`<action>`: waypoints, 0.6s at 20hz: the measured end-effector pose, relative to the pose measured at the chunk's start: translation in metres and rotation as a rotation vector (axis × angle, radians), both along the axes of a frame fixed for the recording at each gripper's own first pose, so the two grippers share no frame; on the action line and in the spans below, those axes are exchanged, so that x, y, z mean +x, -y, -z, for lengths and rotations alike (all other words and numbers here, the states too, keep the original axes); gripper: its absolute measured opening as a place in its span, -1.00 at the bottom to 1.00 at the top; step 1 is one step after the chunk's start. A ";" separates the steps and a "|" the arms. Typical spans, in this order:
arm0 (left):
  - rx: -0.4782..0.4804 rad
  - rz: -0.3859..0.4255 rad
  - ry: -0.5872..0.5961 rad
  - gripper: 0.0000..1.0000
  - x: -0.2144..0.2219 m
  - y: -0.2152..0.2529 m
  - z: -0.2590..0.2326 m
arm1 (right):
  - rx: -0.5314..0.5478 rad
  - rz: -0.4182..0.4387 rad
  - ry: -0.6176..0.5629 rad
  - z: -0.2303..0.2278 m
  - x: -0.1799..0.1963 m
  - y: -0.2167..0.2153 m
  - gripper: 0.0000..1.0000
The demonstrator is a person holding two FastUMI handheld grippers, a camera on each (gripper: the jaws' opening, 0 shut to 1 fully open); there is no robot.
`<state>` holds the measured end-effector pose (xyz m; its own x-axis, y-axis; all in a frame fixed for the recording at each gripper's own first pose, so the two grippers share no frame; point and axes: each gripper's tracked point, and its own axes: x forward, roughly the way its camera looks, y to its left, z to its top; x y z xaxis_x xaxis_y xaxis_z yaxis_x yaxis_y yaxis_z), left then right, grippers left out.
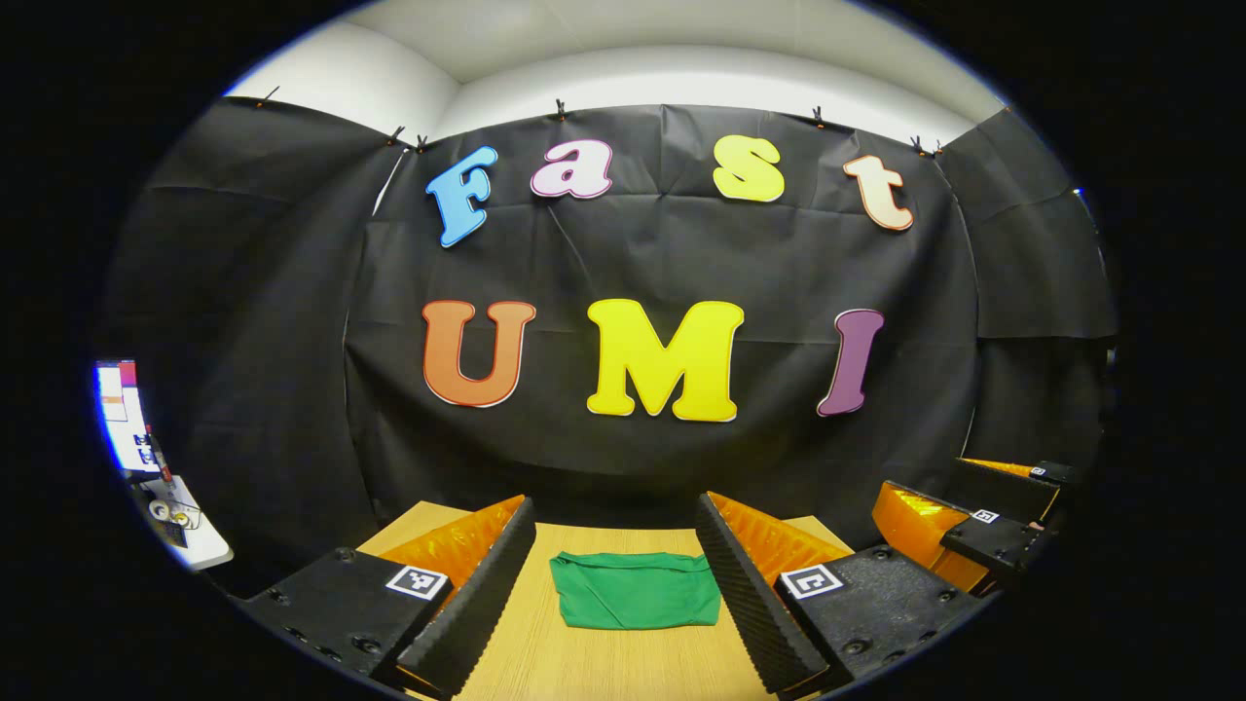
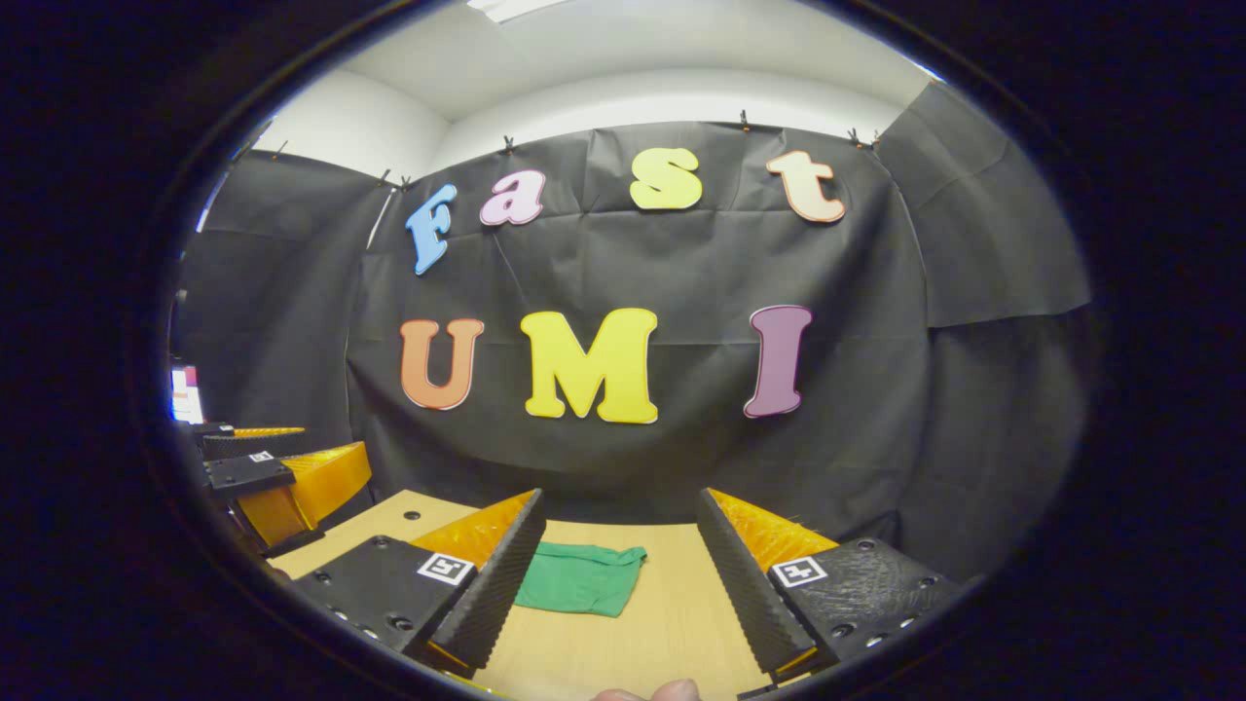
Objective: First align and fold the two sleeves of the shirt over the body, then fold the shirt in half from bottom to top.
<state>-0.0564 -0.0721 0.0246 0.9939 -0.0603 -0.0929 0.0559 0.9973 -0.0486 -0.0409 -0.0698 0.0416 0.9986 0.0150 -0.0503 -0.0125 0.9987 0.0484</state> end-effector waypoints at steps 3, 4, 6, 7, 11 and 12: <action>0.007 0.003 -0.005 1.00 0.000 0.003 0.003 | 0.010 0.007 -0.008 0.004 0.003 0.002 0.90; 0.005 0.005 -0.001 1.00 0.001 0.003 0.001 | 0.013 0.005 -0.009 0.004 0.004 0.001 0.90; 0.011 0.004 0.012 1.00 0.001 0.003 -0.002 | 0.012 0.005 -0.002 0.003 0.008 0.002 0.89; 0.016 0.004 0.015 1.00 0.002 0.004 -0.003 | 0.015 0.003 -0.005 0.003 0.008 0.001 0.89; 0.015 0.015 0.008 1.00 0.004 0.006 -0.002 | 0.022 -0.009 -0.012 0.005 0.012 -0.004 0.90; 0.014 0.019 0.005 1.00 0.005 0.007 -0.003 | 0.024 -0.009 -0.006 0.003 0.012 -0.005 0.89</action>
<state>-0.0515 -0.0791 0.0277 0.9930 -0.0781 -0.0888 0.0754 0.9966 -0.0341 -0.0287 -0.0650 0.0386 0.9981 0.0256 -0.0563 -0.0215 0.9972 0.0721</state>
